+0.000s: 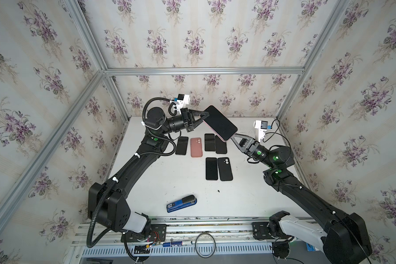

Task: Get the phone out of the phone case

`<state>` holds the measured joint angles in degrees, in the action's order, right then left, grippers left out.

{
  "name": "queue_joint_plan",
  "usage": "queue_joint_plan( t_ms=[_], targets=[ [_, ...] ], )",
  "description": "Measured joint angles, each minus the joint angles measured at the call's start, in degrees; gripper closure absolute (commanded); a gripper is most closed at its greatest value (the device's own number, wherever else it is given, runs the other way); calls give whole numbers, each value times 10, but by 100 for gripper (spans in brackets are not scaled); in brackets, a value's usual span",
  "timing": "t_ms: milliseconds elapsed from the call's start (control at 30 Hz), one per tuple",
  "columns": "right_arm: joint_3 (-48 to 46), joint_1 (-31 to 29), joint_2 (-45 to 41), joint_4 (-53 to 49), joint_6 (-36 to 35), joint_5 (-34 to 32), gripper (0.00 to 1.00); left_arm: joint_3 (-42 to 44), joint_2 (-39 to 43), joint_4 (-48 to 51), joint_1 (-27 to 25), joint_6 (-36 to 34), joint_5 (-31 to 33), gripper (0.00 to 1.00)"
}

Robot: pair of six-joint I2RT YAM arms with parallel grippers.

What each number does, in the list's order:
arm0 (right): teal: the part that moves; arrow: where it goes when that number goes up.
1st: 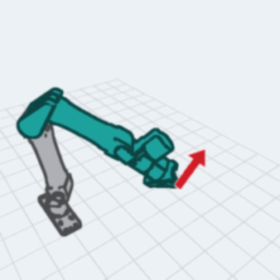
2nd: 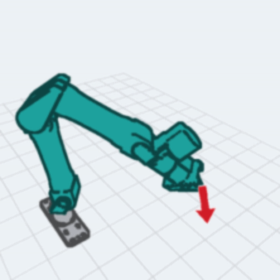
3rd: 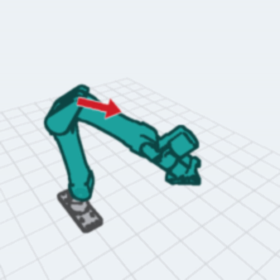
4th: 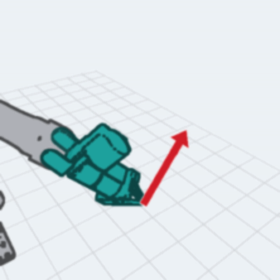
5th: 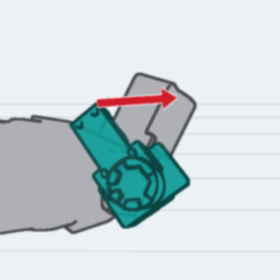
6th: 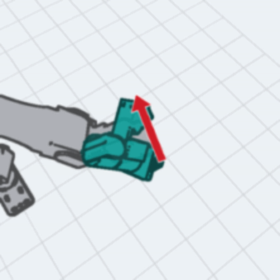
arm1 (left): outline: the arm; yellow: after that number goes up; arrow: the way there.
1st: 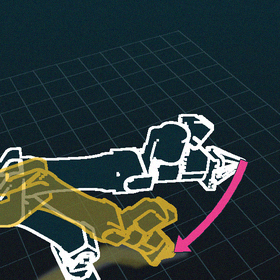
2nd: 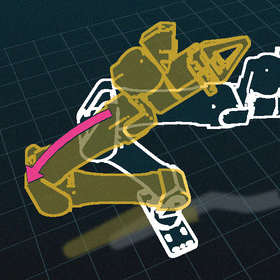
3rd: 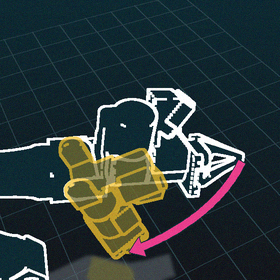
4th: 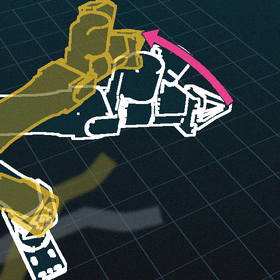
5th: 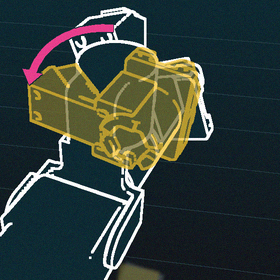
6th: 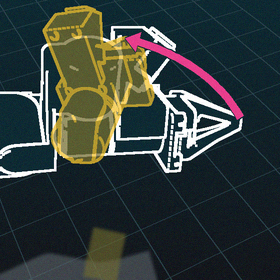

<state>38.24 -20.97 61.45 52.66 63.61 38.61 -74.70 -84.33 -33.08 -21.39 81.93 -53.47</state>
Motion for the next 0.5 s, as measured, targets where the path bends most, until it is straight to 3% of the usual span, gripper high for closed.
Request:
queue_joint_plan(
  t_ms=[167, 333, 500],
  targets=[
    [0, 1, 1, -8, 2, -1, 71, 14, 1, -3, 0, -1, -2, 100],
    [-9, 1, 7, 14, 35, -2, 93, 18, -5, -4, 0, -9, -1, 98],
    [-40, 2, 10, 22, 61, -15, 100, 36, -17, -5, -1, -22, 3, 53]
  ],
)
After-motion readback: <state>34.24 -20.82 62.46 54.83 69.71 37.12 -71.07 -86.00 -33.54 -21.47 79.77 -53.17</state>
